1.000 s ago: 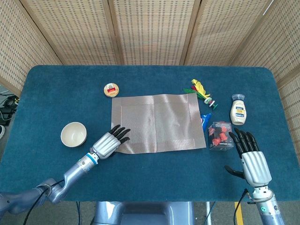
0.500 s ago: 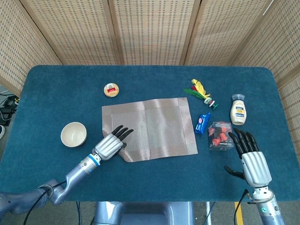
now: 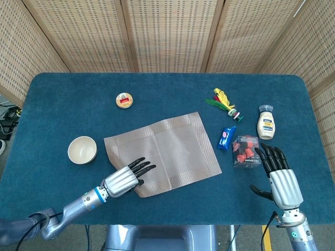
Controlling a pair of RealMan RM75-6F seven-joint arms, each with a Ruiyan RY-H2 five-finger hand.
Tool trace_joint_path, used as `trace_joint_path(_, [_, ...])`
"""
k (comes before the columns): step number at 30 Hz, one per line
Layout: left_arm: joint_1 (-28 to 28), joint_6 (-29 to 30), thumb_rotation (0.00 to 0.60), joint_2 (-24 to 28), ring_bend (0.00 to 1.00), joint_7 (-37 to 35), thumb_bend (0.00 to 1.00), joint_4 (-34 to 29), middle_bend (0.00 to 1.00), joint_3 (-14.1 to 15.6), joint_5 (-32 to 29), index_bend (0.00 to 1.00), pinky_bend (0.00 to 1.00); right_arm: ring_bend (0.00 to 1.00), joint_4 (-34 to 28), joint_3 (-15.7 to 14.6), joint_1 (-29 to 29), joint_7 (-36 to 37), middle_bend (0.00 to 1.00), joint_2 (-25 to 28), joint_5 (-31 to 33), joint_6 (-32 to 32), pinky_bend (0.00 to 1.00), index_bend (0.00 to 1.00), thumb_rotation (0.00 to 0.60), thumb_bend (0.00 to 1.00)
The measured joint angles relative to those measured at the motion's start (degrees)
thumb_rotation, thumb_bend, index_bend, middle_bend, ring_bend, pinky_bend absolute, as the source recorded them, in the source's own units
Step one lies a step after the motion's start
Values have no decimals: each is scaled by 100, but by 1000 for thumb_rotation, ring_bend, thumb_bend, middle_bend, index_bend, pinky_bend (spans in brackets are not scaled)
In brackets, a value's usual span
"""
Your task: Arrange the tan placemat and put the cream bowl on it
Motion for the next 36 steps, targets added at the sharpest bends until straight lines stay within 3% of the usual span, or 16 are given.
trace_joint_path(9, [118, 470, 600, 262, 0, -114, 666, -29, 0, 611, 727, 792, 0, 0, -3, 16, -18, -56, 0, -34, -16, -23, 0, 0, 600, 0])
trace_joint_path(15, [252, 639, 600, 366, 0, -13, 666, 155, 0, 818, 919, 803, 0, 0, -5, 23, -30, -61, 0, -37, -36, -21, 0, 0, 600, 0])
trace_joint_path(22, [456, 802, 600, 397, 0, 301, 666, 650, 0, 819, 908, 806, 0, 0, -6, 18, -37, -73, 0, -48, -66, -46, 0, 0, 600, 0])
trace_joint_path(36, [620, 1038, 600, 18, 0, 32, 666, 1241, 0, 607, 757, 806, 0, 0, -10, 36, -54, -80, 0, -56, -83, -61, 0, 0, 600, 0])
